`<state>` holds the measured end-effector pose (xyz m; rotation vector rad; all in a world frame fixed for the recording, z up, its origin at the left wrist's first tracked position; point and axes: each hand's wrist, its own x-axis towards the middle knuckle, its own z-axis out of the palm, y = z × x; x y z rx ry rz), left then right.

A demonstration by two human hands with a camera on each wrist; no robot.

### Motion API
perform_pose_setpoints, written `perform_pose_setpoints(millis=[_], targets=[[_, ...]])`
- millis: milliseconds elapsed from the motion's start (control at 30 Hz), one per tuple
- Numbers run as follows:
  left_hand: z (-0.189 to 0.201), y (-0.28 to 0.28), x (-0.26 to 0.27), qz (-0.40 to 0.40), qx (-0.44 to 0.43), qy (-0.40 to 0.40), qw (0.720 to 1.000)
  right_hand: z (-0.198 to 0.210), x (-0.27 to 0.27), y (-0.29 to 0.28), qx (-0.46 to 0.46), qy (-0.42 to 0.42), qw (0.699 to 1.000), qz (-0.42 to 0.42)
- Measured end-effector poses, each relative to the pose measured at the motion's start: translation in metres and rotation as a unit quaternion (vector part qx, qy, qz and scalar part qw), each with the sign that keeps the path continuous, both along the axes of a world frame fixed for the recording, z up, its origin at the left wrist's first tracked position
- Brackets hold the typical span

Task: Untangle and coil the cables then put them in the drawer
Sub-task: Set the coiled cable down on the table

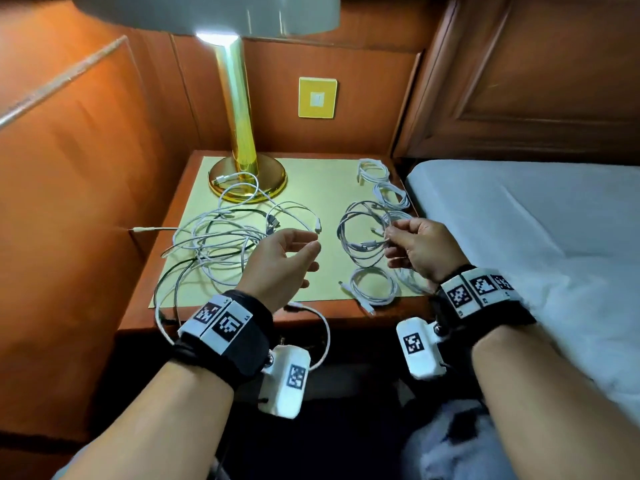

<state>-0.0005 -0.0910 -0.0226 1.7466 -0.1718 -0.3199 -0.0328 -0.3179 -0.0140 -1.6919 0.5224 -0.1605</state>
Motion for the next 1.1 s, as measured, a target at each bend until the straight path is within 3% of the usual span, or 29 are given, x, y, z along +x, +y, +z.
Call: perform_pose_setpoints(millis=[267, 533, 833, 1100], targets=[[-0.006, 0.002, 0.011, -0.002, 0.020, 0.006, 1.000, -0.039, 0.043, -0.015, -0.059, 0.086, 0.993, -0.055], [-0.004, 0.007, 0.013, -0.012, 0.022, 0.018, 1.000, -0.052, 0.057, -0.011, -0.150, 0.180, 0.971, -0.040], [0.000, 0.020, 0.012, 0.002, 0.012, 0.009, 1.000, -0.054, 0.055, -0.010, -0.241, 0.192, 0.951, -0.022], [0.002, 0.039, 0.008, 0.012, 0.030, -0.018, 0.999, -0.036, 0.044, -0.004, -0.239, 0.176, 0.955, -0.021]])
